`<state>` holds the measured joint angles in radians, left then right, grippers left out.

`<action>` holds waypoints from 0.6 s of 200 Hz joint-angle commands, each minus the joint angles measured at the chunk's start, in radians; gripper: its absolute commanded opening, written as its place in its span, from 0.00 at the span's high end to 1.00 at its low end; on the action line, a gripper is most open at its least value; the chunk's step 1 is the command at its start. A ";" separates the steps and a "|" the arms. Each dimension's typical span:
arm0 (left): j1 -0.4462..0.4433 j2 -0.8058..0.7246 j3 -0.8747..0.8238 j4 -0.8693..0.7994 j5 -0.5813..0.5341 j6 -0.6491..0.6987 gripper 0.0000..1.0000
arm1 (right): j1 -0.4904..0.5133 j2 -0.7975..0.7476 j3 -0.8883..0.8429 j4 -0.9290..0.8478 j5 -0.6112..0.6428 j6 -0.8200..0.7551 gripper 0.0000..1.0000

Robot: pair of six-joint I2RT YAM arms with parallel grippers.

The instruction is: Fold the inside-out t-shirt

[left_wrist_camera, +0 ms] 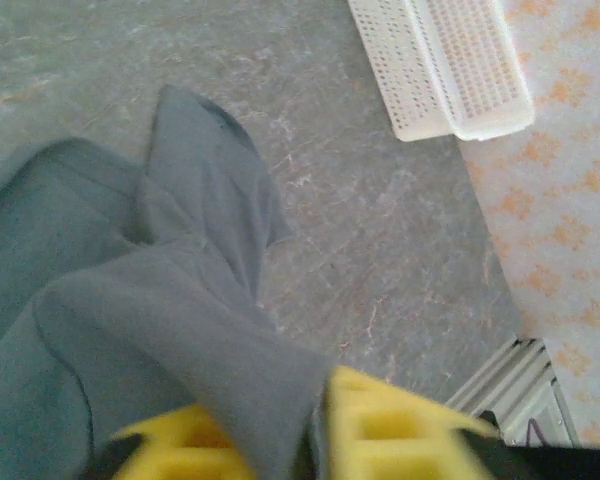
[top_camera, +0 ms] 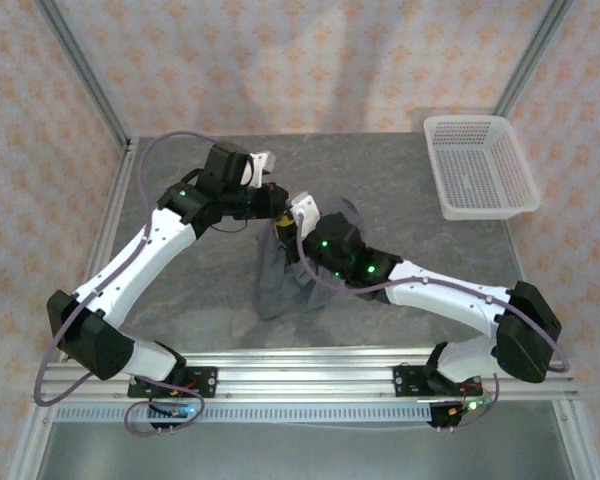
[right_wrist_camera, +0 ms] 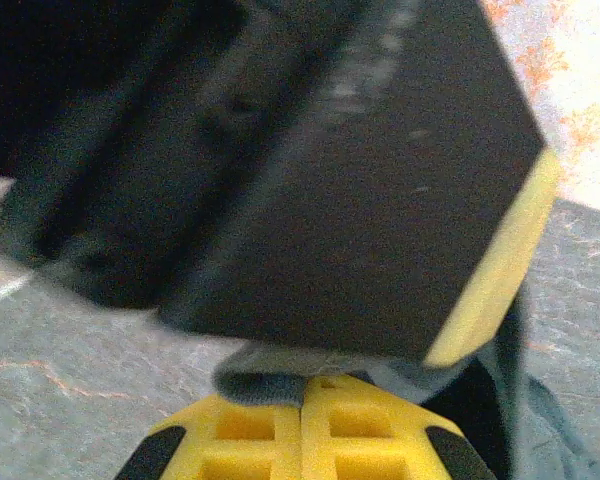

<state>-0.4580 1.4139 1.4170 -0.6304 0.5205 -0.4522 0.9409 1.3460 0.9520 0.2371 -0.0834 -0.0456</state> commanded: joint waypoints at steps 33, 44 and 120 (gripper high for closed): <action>0.030 -0.347 -0.155 -0.044 -0.254 0.161 0.23 | -0.204 -0.055 0.072 0.094 -0.313 0.507 1.00; 0.011 -0.431 -0.256 -0.018 -0.263 0.163 0.22 | -0.235 -0.056 0.081 0.112 -0.341 0.557 1.00; -0.303 -0.346 -0.662 0.214 -0.361 0.038 0.19 | -0.323 -0.033 0.232 -0.072 -0.414 0.595 1.00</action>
<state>-0.7170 0.9836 0.7914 -0.5354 0.2340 -0.3901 0.6189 1.3216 1.1595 0.1970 -0.4564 0.5243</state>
